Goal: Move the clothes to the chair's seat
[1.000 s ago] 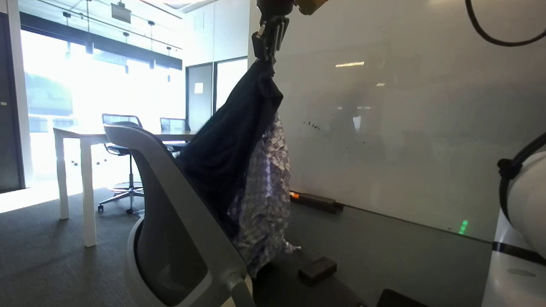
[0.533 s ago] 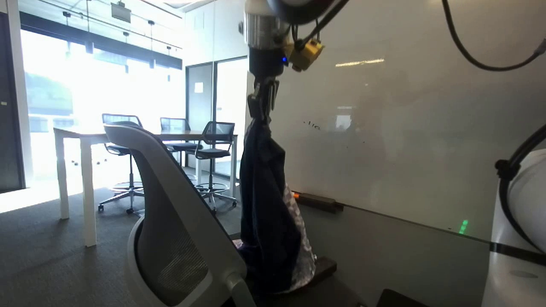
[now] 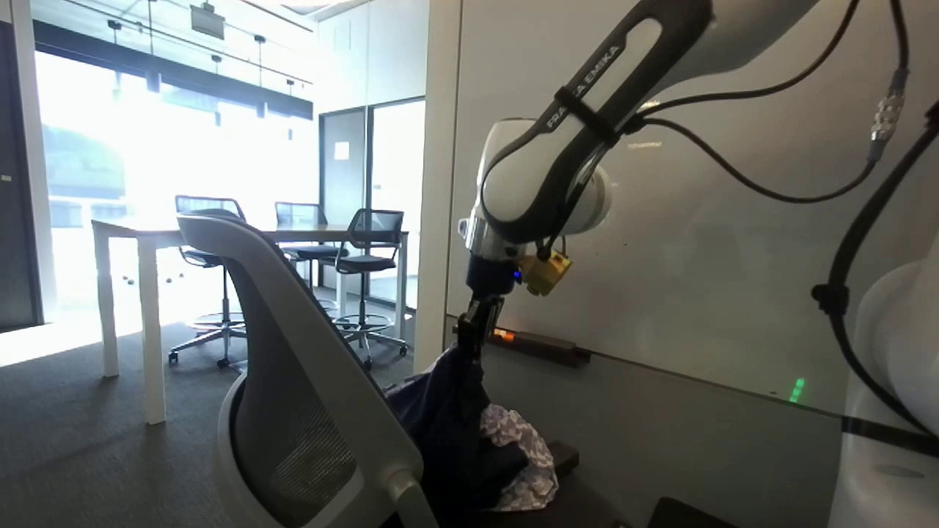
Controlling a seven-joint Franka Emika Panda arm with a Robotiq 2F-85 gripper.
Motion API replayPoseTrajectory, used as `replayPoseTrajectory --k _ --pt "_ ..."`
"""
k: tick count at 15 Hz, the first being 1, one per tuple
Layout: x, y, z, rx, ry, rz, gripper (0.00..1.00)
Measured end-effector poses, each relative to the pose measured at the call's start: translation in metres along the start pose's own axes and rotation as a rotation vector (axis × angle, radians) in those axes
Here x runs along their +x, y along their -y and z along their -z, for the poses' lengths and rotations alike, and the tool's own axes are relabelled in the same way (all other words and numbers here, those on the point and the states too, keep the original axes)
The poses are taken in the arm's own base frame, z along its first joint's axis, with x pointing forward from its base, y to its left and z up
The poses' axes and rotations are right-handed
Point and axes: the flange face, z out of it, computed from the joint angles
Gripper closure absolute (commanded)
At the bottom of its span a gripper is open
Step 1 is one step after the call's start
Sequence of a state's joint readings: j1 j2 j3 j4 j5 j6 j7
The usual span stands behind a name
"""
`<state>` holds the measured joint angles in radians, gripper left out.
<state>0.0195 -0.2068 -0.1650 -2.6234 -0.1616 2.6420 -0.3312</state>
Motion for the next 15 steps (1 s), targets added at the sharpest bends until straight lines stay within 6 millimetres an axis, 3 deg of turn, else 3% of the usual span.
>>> replayPoseTrajectory --k 3,4,5,7,11,14,15 --pt "-0.007 0.002 -0.053 0.105 -0.005 -0.025 0.98" --pt "-0.008 0.005 -0.065 0.134 0.000 -0.025 0.67" --pt "-0.008 0.008 -0.075 0.162 0.004 -0.023 0.67" --pt "-0.001 0.014 -0.085 0.198 0.006 -0.022 0.53" --pt "0.026 0.017 -0.075 0.199 0.012 0.004 0.23" --pt "0.048 0.018 -0.045 0.108 0.020 0.019 0.02" --pt "0.053 0.019 -0.031 0.079 0.030 0.012 0.00"
